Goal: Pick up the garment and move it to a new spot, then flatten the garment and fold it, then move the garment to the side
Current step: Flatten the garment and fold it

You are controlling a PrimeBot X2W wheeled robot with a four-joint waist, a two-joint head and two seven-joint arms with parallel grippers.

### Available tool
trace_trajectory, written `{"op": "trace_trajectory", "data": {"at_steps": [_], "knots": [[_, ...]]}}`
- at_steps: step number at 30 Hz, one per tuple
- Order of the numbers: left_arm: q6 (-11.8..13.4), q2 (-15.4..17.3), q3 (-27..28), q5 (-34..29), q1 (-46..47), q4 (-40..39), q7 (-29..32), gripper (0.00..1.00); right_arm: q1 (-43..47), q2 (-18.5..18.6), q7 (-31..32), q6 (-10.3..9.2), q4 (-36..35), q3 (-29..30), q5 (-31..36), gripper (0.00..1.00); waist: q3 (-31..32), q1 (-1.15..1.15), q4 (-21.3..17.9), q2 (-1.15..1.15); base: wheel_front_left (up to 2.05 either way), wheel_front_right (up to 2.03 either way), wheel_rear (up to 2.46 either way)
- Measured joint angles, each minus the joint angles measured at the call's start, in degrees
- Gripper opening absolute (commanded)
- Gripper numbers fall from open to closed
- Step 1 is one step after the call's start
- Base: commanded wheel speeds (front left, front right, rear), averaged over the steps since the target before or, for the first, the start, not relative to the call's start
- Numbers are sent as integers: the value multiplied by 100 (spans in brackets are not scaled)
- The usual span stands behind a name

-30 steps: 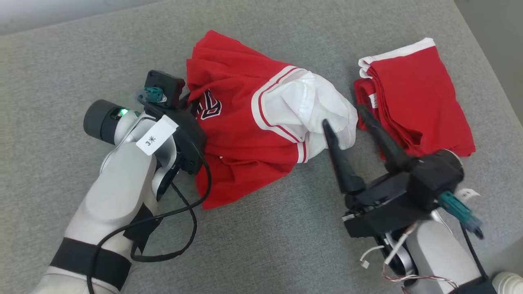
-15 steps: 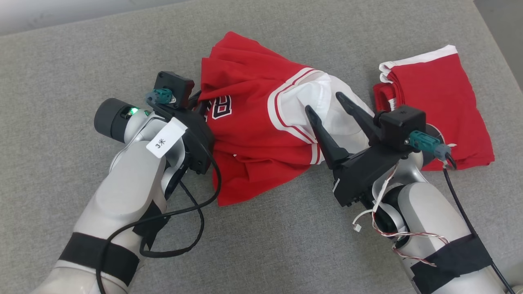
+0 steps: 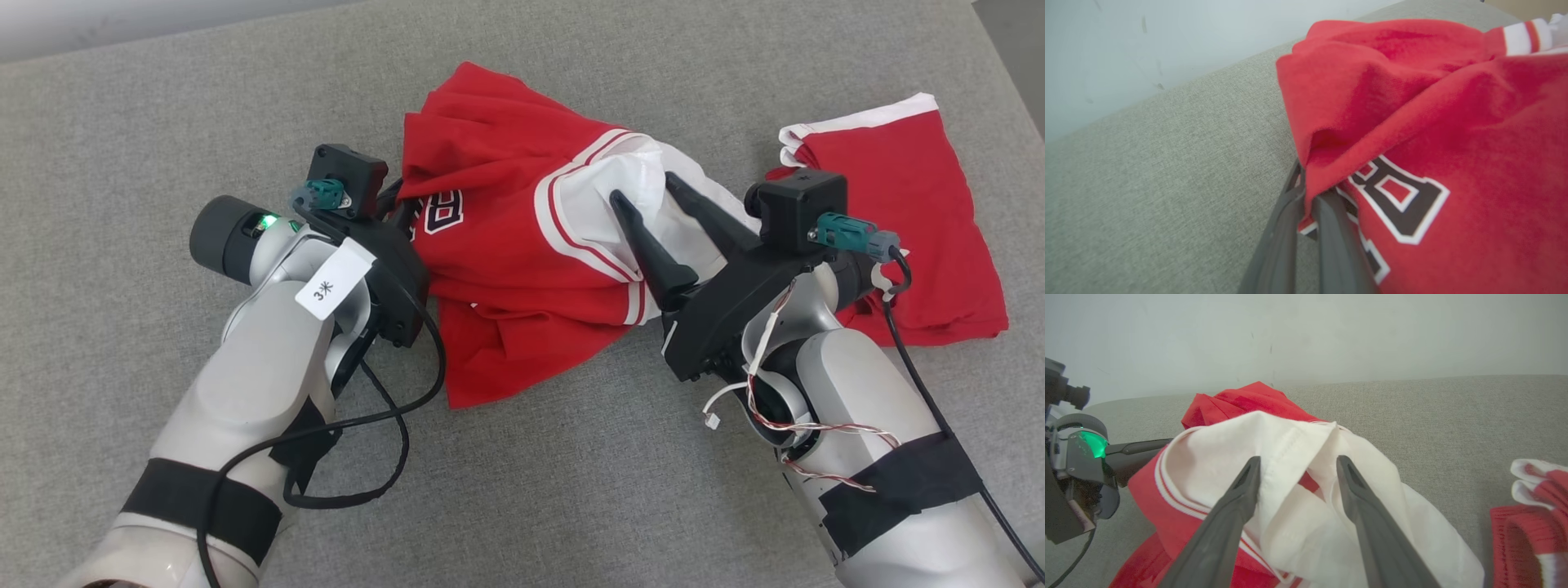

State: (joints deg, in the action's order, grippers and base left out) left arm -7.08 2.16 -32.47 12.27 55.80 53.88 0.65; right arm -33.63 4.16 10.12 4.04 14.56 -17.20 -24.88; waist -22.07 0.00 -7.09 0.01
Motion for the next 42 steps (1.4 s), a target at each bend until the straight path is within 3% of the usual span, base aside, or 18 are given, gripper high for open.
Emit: {"op": "trace_trajectory", "data": {"at_steps": [1, 3, 11, 18, 23, 29, 34, 37, 38, 39, 40, 42], "knots": [[-1, -7, -11, 9, 3, 22, -26, 0, 0, -2, 2, 0, 14, -7, -32, 34, 0, 0, 5, 0, 0, 0, 0], [-1, -18, -32, 30, 4, 67, -35, 0, -3, -10, 5, 2, 41, -25, -97, 0, 4, 0, 13, 0, 0, 0, 0], [-3, -22, -79, 42, 30, 245, -192, 0, -94, -27, -119, 8, 70, -31, -208, 0, 59, 0, 19, 0, 0, 0, 0], [75, 20, 5, 34, 277, 250, -487, 0, -105, -29, -481, 59, -414, 246, -392, 0, 253, 0, 41, -1, 0, 0, 0], [332, 272, 149, 12, 446, 31, -788, 2, -75, 70, -690, 103, -760, 436, -481, 0, 470, 0, 77, -1, 0, 0, 0], [914, 349, 434, 12, 452, -577, -1259, 0, 84, 160, -912, 109, -1069, 599, -537, 0, 805, -1, 145, -1, 0, 0, 0], [1114, 337, 356, -18, -66, -1063, -1262, 3, 586, 371, -851, 100, -1293, 589, -477, 0, 1056, -1, 249, -1, 0, 0, 0], [1118, 335, 200, -57, -787, -1251, -1262, 17, 1035, 502, -697, 93, -1372, 553, -475, 0, 1151, -1, 344, -1, 0, 0, 0], [1122, 345, 154, -58, -1029, -1295, -1258, 32, 1191, 528, -635, 91, -1408, 533, -475, 0, 1175, -1, 374, -1, 0, 0, 0], [1134, 345, 62, -58, -1486, -1369, -1249, 41, 1490, 584, -530, 43, -1472, 520, -475, 0, 1210, -1, 435, -2, 0, 0, 0], [1128, 344, 40, -24, -1708, -1400, -1221, 95, 1619, 610, -471, 27, -1499, 515, -475, 0, 1221, -1, 462, -1, 0, 0, 0], [1106, 343, -25, 18, -2109, -1388, -1168, 100, 1798, 651, -371, -13, -1474, 506, -472, 0, 1230, -1, 502, -1, 0, 0, 0]]}}
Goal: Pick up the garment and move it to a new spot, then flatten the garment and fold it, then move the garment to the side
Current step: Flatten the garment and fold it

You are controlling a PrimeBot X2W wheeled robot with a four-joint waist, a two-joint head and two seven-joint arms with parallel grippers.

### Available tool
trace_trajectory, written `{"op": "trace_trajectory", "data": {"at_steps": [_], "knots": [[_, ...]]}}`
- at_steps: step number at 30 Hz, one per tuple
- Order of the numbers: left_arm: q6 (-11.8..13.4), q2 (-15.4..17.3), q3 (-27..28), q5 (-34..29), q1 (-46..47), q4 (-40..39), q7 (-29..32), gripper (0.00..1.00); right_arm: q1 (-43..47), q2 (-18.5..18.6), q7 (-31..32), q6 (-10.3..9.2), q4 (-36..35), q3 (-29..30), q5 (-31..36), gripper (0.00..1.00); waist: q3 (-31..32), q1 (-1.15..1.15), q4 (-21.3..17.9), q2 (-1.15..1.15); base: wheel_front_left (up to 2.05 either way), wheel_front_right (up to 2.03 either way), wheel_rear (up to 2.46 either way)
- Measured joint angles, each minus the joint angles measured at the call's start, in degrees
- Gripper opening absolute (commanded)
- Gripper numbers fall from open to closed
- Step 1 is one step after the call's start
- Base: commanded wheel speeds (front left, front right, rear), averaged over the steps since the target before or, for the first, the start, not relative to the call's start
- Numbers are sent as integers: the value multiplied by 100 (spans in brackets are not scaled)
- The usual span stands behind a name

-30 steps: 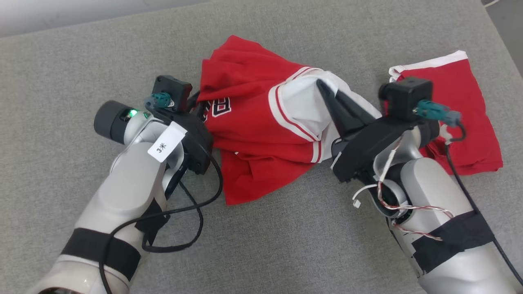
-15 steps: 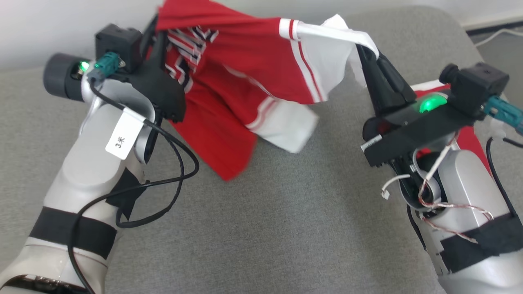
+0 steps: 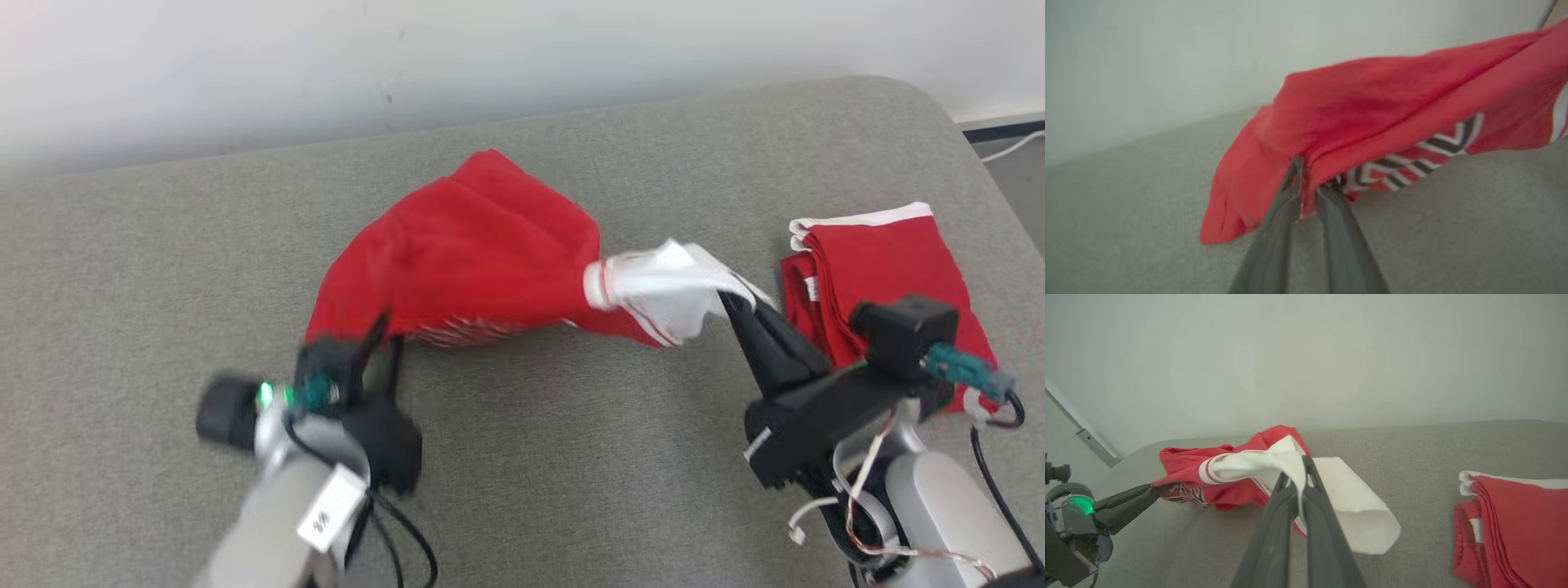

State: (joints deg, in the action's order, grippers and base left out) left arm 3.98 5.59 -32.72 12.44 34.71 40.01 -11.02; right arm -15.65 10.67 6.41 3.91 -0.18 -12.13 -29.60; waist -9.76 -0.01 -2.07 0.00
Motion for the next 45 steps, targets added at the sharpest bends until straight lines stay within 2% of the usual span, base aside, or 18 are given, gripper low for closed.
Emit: {"op": "trace_trajectory", "data": {"at_steps": [5, 9, 13, 16, 19, 26, 37, 41, 45], "knots": [[-4, 91, -38, 183, -767, 58, 154, 100, 276, 145, 180, -151, -1, 54, 46, 0, -46, 0, 11, 0, 0, 0, 0], [-37, 232, 75, 289, -864, -83, 244, 100, 370, 213, 278, -248, -48, 122, 87, 0, -85, 0, 3, 0, 0, 0, 0], [-29, 579, 190, 249, -464, -393, 332, 100, 374, 232, 378, -305, -114, 130, 126, 0, -130, 1, 0, 0, 0, 0, 0], [-83, 708, 190, 164, 133, -654, 482, 100, 385, 237, 449, -360, -111, 91, 182, 0, -184, 1, -5, 0, 0, 0, 0], [-380, 789, 108, 110, 579, -737, 755, 100, 374, 233, 525, -399, -51, 31, 263, 0, -230, 1, -49, 0, 0, 0, 0], [-815, 810, -92, 77, 1063, -432, 1601, 100, 253, 154, 622, -443, -84, -111, 293, 0, -381, 1, -268, 0, 0, 0, 0], [-912, 827, -34, 114, 1986, 22, 2720, 100, 51, 100, 628, -447, -100, -167, 299, 0, -887, 2, -547, 1, 0, 0, 0], [-911, 866, 4, 182, 2055, 200, 3131, 100, 32, 96, 621, -453, -73, -146, 300, 0, -1025, 2, -609, 1, 0, 0, 0], [-934, 731, 54, 375, 2072, 231, 3395, 100, 23, 121, 619, -495, -9, -93, 305, 0, -1093, 2, -580, 2, 0, 0, 0]]}}
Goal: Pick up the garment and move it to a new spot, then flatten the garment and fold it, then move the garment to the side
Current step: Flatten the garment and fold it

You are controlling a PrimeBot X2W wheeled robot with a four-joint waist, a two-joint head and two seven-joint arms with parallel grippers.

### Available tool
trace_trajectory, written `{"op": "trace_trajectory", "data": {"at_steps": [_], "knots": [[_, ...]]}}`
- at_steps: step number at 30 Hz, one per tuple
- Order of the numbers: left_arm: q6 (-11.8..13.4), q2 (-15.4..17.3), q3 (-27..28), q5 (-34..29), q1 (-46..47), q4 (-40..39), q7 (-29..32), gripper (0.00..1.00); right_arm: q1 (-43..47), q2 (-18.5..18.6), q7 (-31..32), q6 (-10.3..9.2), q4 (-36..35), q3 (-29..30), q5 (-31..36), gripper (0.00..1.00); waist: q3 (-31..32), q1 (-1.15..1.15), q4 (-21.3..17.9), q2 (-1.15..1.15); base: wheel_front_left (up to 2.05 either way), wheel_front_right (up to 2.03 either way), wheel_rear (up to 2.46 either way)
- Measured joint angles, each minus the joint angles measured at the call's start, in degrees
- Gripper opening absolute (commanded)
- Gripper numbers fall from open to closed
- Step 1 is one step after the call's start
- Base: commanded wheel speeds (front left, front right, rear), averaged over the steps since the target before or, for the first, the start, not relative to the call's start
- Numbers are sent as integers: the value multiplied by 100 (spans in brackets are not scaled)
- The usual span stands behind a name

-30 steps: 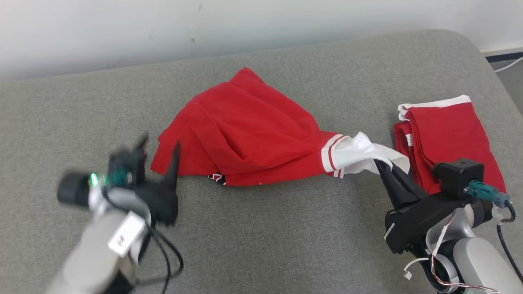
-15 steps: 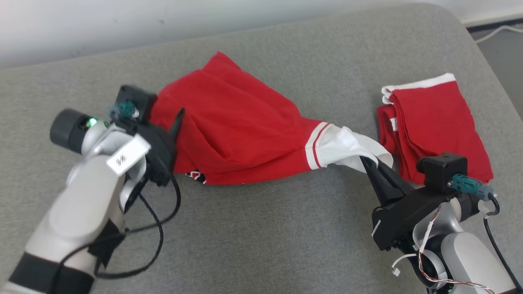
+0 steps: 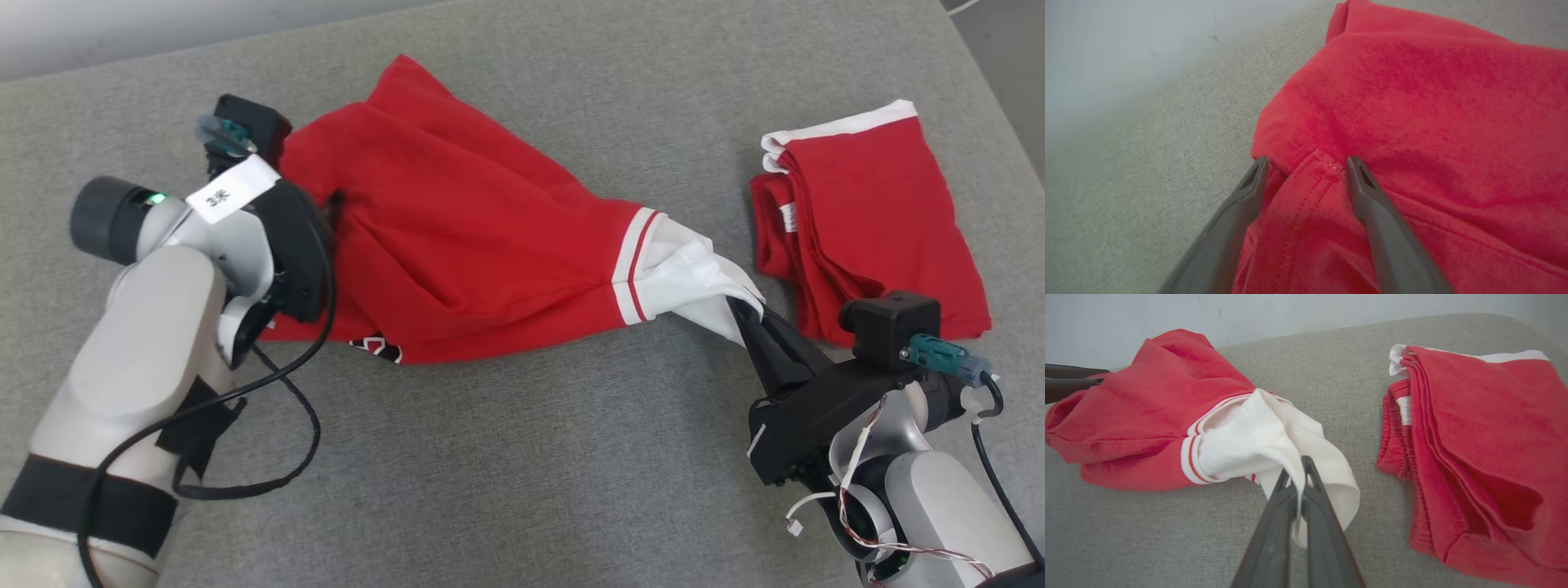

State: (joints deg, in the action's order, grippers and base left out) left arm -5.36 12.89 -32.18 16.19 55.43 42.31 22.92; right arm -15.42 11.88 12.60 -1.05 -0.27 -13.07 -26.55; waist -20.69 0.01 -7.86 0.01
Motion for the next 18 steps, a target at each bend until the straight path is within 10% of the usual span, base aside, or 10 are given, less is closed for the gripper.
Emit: {"op": "trace_trajectory", "data": {"at_steps": [11, 18], "knots": [[-74, -230, -48, 244, 8, -307, 378, 100, -36, 16, -34, -4, 135, -3, 49, 0, 94, -1, 209, -1, 0, 0, 0], [-79, -218, -42, 357, -9, -400, 576, 67, -36, 12, -33, -3, 166, -70, 54, 0, 172, -1, 233, -1, 0, 0, 0]]}}
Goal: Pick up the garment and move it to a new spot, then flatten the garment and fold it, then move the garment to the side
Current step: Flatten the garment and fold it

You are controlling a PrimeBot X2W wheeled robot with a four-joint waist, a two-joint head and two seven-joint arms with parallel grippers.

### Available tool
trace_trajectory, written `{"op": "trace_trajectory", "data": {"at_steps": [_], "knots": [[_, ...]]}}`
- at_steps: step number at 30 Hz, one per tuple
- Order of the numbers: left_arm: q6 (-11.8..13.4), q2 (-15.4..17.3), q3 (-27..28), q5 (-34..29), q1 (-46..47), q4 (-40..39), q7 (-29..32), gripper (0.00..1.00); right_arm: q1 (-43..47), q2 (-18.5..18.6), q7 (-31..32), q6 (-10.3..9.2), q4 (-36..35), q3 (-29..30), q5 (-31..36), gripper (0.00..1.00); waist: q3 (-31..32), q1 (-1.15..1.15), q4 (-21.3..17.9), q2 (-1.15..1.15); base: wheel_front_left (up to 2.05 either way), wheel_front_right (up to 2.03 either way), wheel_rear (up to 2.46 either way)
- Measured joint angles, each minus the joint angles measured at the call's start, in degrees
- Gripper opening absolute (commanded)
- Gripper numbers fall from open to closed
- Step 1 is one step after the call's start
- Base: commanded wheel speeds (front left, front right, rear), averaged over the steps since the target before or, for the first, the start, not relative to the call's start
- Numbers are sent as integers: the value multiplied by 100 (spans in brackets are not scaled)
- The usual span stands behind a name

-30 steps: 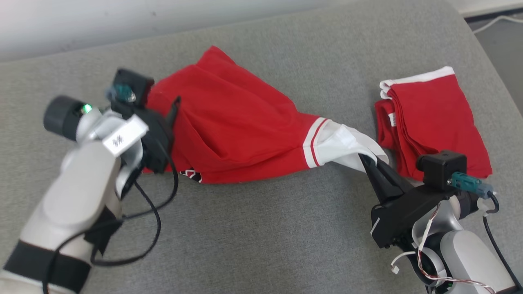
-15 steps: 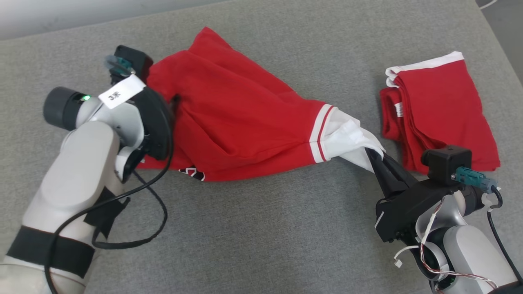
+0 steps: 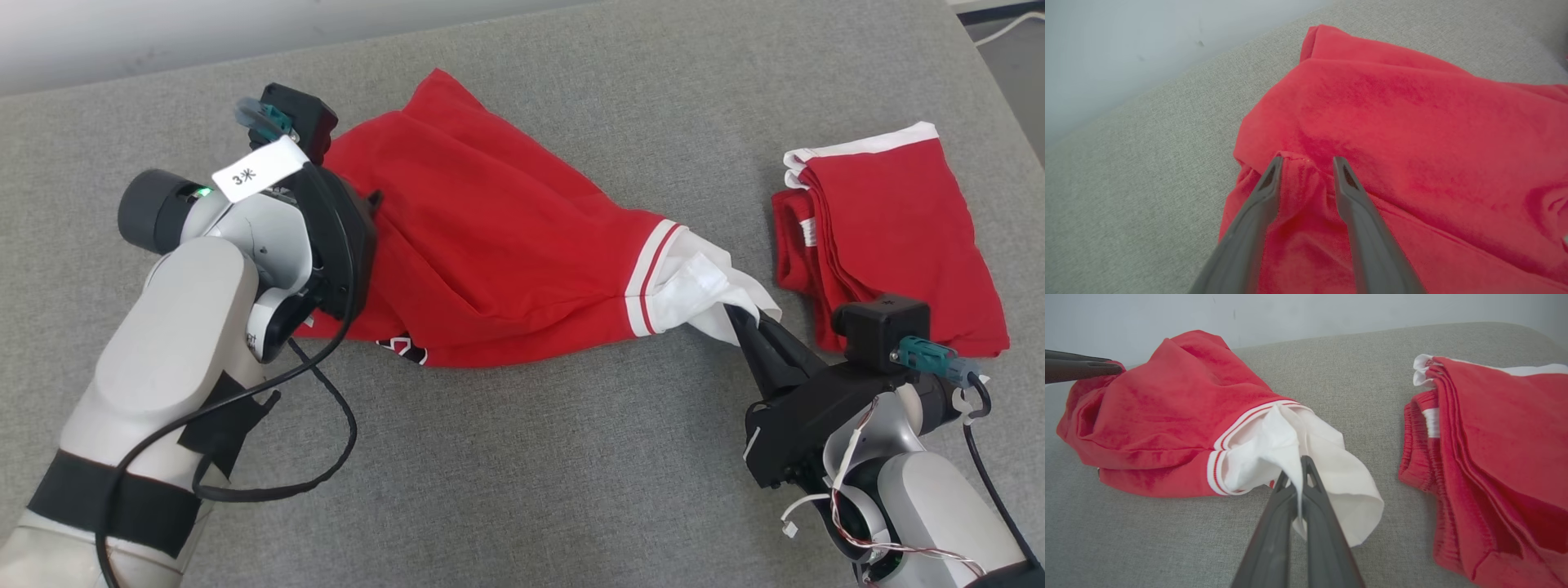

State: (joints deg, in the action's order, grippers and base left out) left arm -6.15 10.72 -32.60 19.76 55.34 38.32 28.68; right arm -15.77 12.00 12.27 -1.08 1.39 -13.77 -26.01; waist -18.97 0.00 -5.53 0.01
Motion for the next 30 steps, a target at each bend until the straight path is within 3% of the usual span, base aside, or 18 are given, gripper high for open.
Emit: {"op": "trace_trajectory", "data": {"at_steps": [4, 6, 12, 16, 22, 26, 30], "knots": [[-2, 20, 26, 46, -2, -42, 104, 30, 1, -4, 0, 0, 2, -20, 0, 0, 3, 1, -19, 0, 0, 0, 0], [-42, 35, 44, 47, -2, -79, 120, 0, 2, -4, -1, 0, 2, -21, 0, 0, -1, 0, -33, 0, 0, 0, 0], [86, -12, 171, 48, 18, -283, -67, 0, 3, 21, -105, -13, -15, 111, 1, 0, -6, 0, -36, 0, 0, 0, 0], [434, -220, 463, 89, 77, -575, -597, 0, -81, 51, -328, -44, -188, 356, -9, 0, 24, 0, 38, 0, 0, 0, 0], [1189, -527, 999, 89, 29, -1313, -1853, 0, -542, 54, -780, 18, -712, 840, -291, 0, 131, 0, 204, 0, 0, 0, 0], [1218, -699, 1083, 122, -458, -1984, -2517, 0, -576, 189, -831, 151, -873, 1025, -506, 0, 246, 0, 347, -1, 0, 0, 0], [1219, -614, 1300, 389, -1531, -2891, -3075, 0, -372, 303, -815, 366, -1049, 1004, -677, 0, 461, 0, 491, -1, 0, 0, 0]]}}
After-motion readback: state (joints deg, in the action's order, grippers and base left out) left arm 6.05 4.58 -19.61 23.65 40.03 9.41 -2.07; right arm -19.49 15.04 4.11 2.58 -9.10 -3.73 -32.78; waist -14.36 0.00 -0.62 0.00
